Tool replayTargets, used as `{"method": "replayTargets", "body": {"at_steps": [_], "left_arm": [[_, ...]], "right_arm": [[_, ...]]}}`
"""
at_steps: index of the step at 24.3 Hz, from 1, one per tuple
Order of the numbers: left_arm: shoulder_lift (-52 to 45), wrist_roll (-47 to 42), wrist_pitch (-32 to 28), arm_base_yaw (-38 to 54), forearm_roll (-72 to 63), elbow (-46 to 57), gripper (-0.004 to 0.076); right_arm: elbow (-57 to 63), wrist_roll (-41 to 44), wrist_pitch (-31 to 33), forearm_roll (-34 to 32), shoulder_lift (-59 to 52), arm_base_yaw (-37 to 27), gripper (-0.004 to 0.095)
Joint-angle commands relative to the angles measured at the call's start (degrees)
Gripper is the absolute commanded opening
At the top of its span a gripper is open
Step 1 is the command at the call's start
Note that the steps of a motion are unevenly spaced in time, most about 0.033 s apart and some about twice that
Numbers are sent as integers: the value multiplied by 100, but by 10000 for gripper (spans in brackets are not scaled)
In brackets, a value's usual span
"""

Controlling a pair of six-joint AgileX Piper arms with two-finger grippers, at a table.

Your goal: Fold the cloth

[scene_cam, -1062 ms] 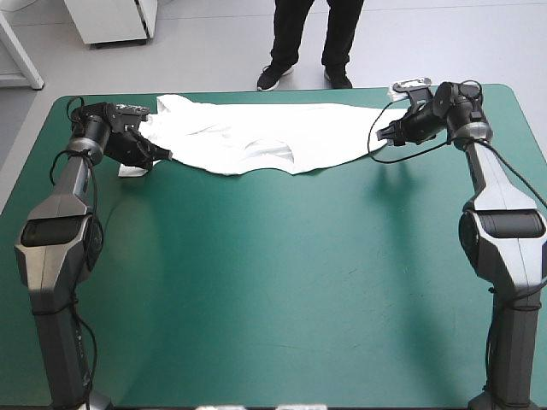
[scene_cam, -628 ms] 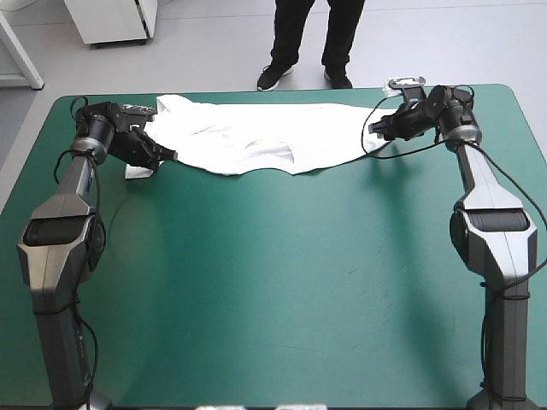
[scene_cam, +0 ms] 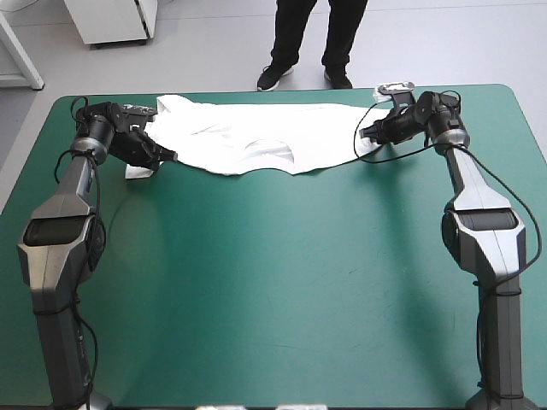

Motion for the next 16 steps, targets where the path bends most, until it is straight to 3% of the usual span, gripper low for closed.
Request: {"method": "replayTargets", "body": {"at_steps": [1, 9, 16], "left_arm": [[-194, -9, 286, -99, -394, -61, -9], [-194, -9, 298, -99, -394, -61, -9], [-696, 28, 473, -99, -552, -61, -9]], "right_arm": [[-74, -74, 300, 129, -65, 165, 243], [-74, -74, 769, 261, 29, 197, -15], [-74, -154, 1126, 452, -514, 197, -16]]}}
